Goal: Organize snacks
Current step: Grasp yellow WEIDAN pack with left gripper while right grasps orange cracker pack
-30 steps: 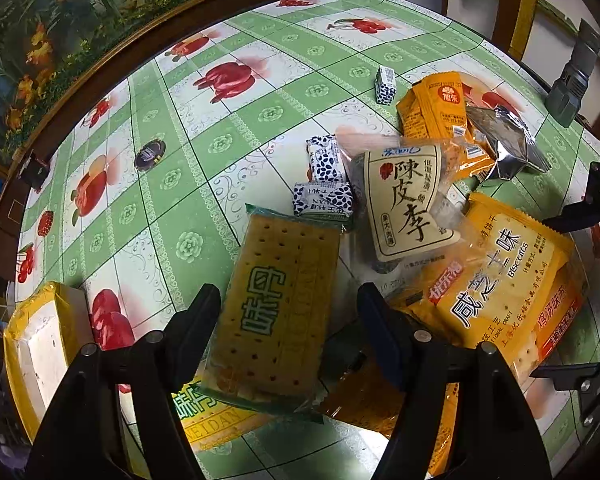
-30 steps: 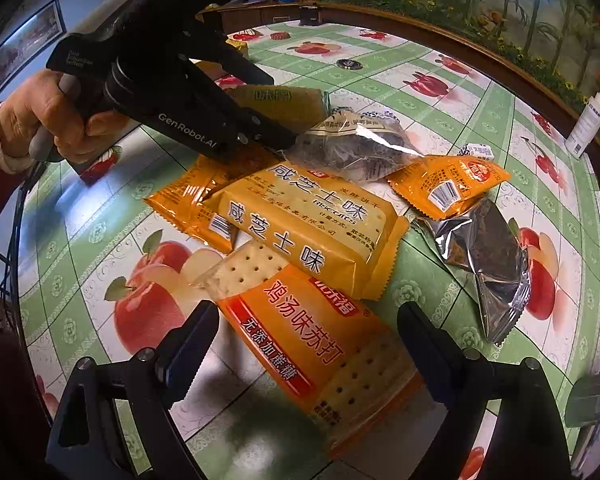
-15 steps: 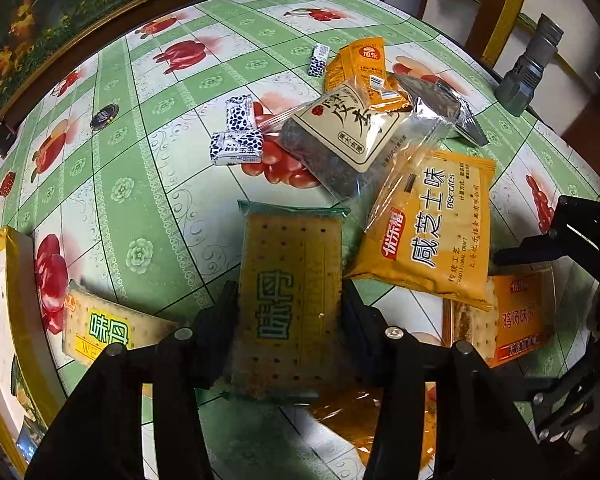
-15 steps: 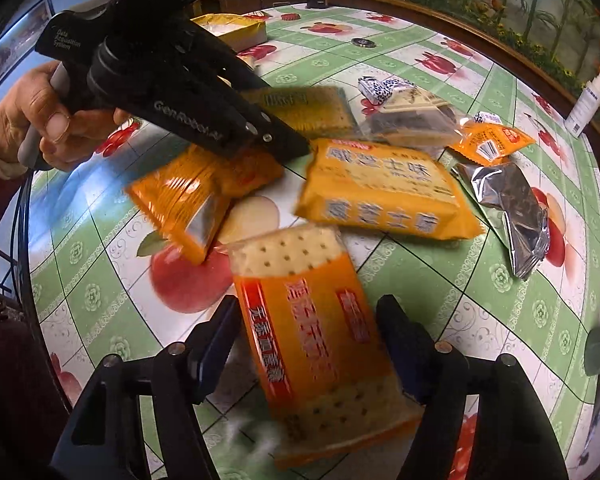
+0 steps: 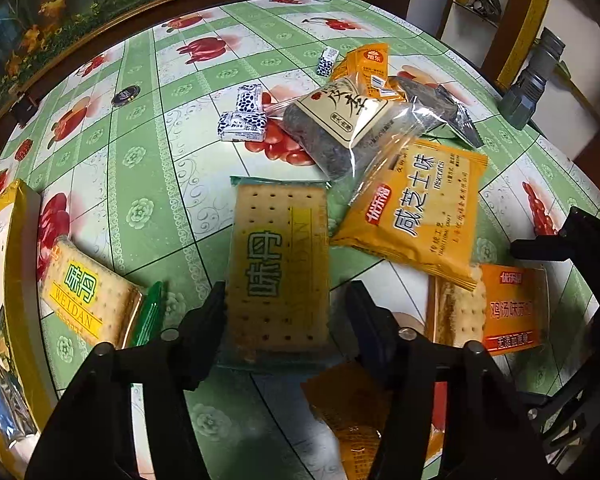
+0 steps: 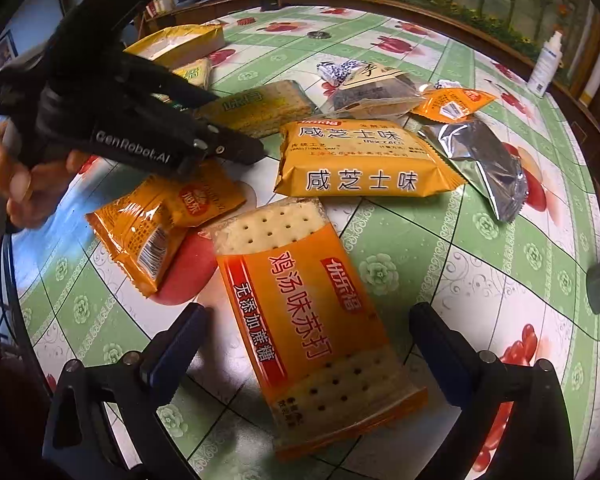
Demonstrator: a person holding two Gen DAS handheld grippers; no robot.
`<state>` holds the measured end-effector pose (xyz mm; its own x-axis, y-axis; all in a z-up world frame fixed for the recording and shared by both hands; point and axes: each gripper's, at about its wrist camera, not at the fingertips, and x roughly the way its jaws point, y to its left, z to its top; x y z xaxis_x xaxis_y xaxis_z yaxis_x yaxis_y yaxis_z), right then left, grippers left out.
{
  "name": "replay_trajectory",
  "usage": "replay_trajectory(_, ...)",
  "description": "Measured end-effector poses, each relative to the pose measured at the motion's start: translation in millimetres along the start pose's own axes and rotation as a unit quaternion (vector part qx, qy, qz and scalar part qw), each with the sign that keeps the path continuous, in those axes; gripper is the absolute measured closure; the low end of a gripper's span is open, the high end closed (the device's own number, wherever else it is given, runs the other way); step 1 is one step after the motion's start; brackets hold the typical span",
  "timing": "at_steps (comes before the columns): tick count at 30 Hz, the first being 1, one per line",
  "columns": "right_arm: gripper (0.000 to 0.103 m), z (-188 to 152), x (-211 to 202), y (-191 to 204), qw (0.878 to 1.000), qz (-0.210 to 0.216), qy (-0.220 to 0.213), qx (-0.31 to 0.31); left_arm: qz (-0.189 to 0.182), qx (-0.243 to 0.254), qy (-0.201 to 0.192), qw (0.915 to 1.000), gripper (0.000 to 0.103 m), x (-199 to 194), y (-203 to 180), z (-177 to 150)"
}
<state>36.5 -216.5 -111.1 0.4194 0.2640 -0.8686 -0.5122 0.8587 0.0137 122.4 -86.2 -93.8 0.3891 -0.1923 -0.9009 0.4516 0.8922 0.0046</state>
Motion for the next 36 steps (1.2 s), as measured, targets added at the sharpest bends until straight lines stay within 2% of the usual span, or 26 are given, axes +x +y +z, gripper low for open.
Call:
replay_trajectory(1, 0.007, -1, -2, 1, 1.0, -0.003, -0.003, 0.005, 0.002, -0.003, -0.002, 1.0, 0.053, -2, -2, -2)
replay_trajectory(2, 0.018, -2, -4, 1, 1.0, -0.007, -0.009, 0.01, 0.001, -0.007, -0.005, 1.0, 0.053, -3, -2, -5)
replay_trajectory(5, 0.045, -3, -11, 1, 0.999, -0.016, -0.02, 0.027, -0.004, -0.022, -0.016, 0.9996, 0.053, -9, -3, -16)
replay_trajectory(6, 0.047, -4, -12, 1, 0.999, -0.017, -0.022, 0.033, -0.002, -0.022, -0.018, 0.9996, 0.054, -11, -5, -20)
replay_trajectory(10, 0.048, -10, -16, 3, 0.997, -0.022, -0.04, 0.056, -0.012, -0.036, -0.035, 0.9987, 0.057, -21, -8, -38)
replay_trajectory(15, 0.048, -24, -25, 3, 0.991, 0.028, -0.07, 0.106, -0.029, -0.088, -0.054, 0.9942, 0.059, -35, 8, -59)
replay_trajectory(20, 0.048, -33, -35, 2, 0.984, 0.064, -0.094, 0.14, -0.027, -0.12, -0.083, 0.9889, 0.059, -56, 23, -77)
replay_trajectory(28, 0.049, -23, -52, 17, 0.978, 0.092, -0.131, 0.132, -0.031, -0.15, -0.111, 0.9821, 0.059, -80, 40, -96)
replay_trajectory(36, 0.049, -4, -52, 37, 0.977, 0.11, -0.142, 0.116, 0.008, -0.157, -0.154, 0.9754, 0.059, -118, 48, -110)
